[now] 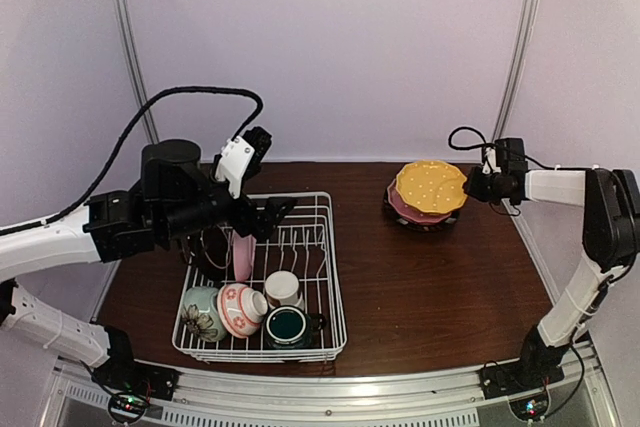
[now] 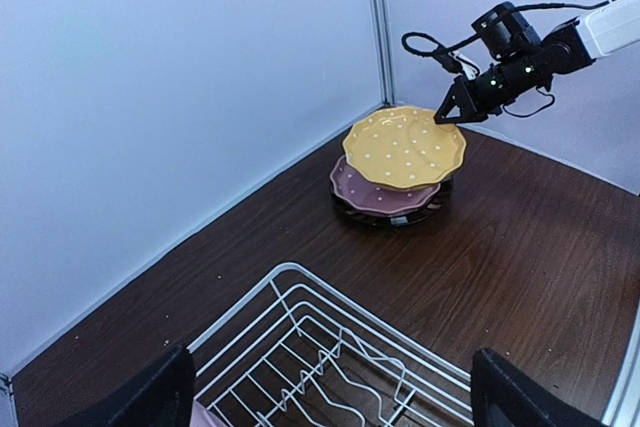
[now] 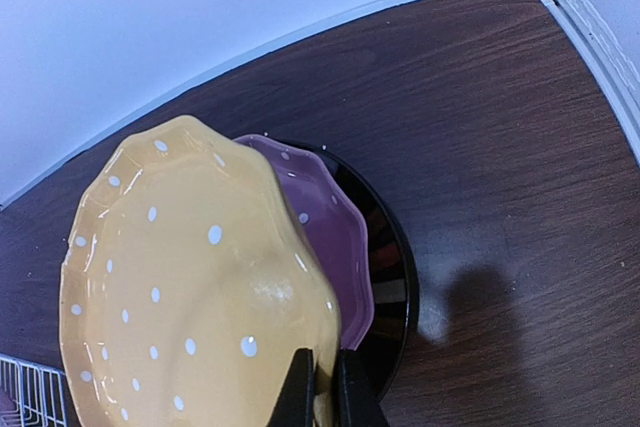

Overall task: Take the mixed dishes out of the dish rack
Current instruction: Place the plate with another plate.

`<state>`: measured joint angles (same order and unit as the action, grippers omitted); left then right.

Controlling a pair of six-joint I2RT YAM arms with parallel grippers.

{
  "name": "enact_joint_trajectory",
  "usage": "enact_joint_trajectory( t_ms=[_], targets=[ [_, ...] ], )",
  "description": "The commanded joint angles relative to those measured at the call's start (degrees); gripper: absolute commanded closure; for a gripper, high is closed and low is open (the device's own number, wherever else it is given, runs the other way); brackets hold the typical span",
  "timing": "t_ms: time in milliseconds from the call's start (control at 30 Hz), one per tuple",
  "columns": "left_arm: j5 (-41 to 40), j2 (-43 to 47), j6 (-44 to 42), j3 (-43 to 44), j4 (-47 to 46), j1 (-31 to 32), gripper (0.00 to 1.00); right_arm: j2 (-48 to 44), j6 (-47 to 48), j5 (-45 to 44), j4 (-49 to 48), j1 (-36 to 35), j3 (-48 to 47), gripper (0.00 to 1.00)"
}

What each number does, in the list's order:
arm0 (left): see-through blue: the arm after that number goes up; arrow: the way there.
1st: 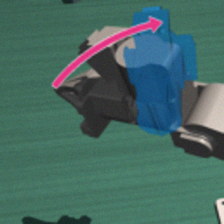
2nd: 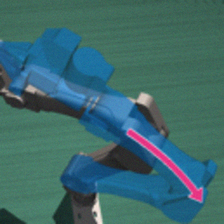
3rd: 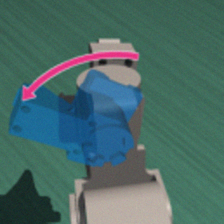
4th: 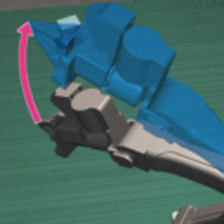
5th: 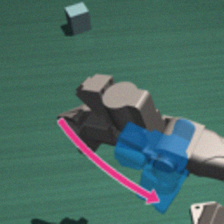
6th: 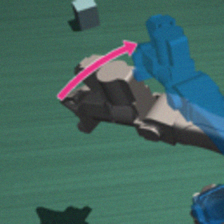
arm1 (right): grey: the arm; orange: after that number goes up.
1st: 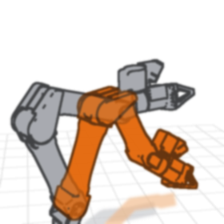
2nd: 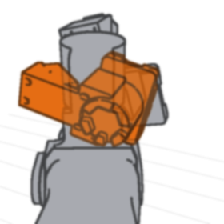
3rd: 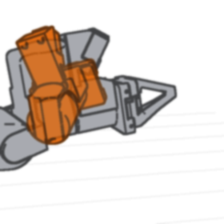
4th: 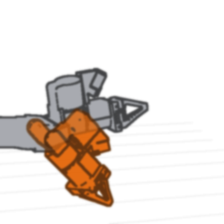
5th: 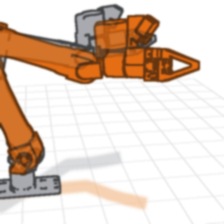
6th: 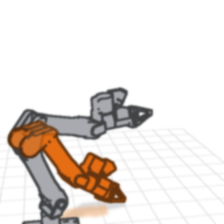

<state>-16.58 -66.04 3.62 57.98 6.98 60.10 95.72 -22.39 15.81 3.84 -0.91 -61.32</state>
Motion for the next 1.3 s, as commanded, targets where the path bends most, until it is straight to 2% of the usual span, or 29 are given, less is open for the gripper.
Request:
enact_joint_trajectory(
  t_ms=[0, 933, 1133, 1267],
  targets=[
    [2.31, 0.75, 2.36, -0.51, -1.39, -0.69, 0.03, 1.12, -1.25, 1.75, -11.18, 0.07, -1.78, 1.00],
    [4.22, 0.62, 0.66, -0.49, -1.24, -0.78, 0.03, 11.32, -1.87, 5.39, -18.39, 0.06, -5.16, 0.99],
    [4.70, 0.10, 0.61, -0.14, -1.25, -0.82, 0.03, 12.33, -1.70, 5.30, -19.36, 0.03, -4.86, 0.96],
    [4.74, -0.22, 0.51, -0.23, -1.34, -0.79, 0.03, 12.90, -1.68, 5.44, -18.72, 0.04, -5.26, 0.87]
  ],
)
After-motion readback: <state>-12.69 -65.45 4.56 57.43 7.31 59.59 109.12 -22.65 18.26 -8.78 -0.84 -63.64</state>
